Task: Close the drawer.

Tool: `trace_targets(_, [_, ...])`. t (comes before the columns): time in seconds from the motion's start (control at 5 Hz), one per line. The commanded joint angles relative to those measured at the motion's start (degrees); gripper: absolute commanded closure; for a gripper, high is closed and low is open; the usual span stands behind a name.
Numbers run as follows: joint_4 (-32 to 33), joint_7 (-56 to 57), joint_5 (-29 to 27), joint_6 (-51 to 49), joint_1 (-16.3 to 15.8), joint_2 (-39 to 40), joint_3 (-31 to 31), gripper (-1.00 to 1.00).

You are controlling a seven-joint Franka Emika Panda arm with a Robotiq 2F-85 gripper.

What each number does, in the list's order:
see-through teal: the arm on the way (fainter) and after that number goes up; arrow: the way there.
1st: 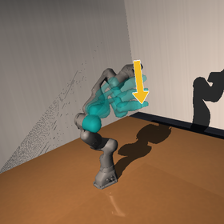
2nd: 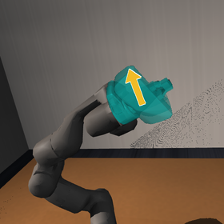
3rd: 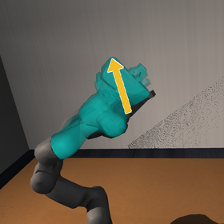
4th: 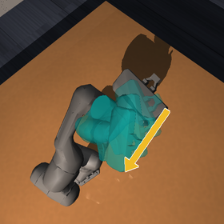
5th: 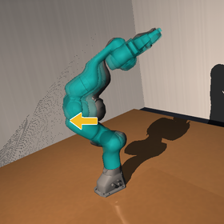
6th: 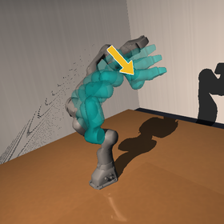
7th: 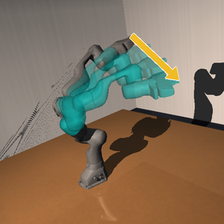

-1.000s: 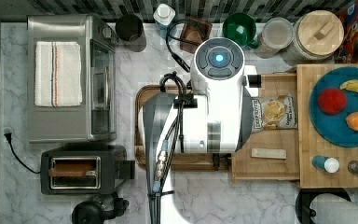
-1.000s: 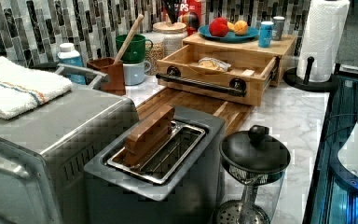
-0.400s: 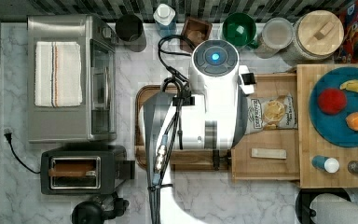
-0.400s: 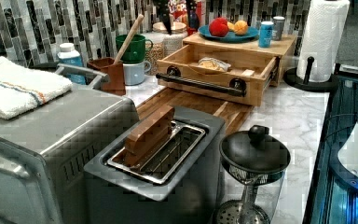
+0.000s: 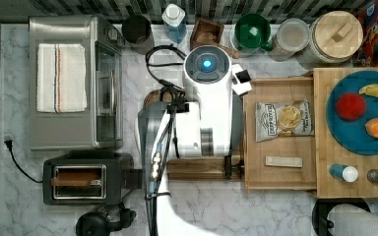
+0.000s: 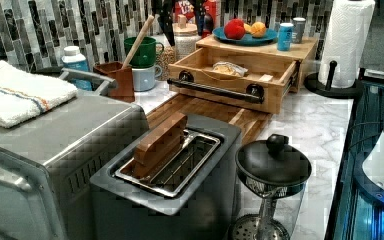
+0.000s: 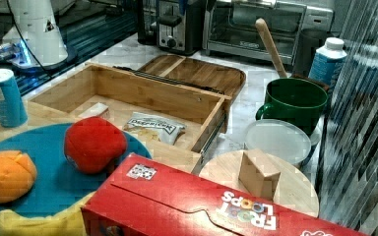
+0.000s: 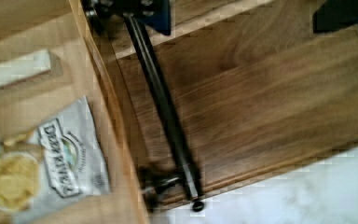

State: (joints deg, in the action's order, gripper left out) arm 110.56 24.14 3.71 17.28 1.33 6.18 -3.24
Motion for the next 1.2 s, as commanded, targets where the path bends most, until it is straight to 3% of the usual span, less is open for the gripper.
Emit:
trace_targets(0.2, [4.75,16.11,4.07,13.68,-2.53,3.24,-4.11,-0.73])
trace_targets(0.4, [3.68,13.84,6.09,11.98,-3.6,5.88,-4.12,1.0])
trace_targets(0.8, [1.42,13.48,6.57,9.72,-2.69,11.6,-3.52,1.0])
trace_targets(1.2, [6.94,12.33,10.34,17.71,-2.1,11.93,-2.32,1.0])
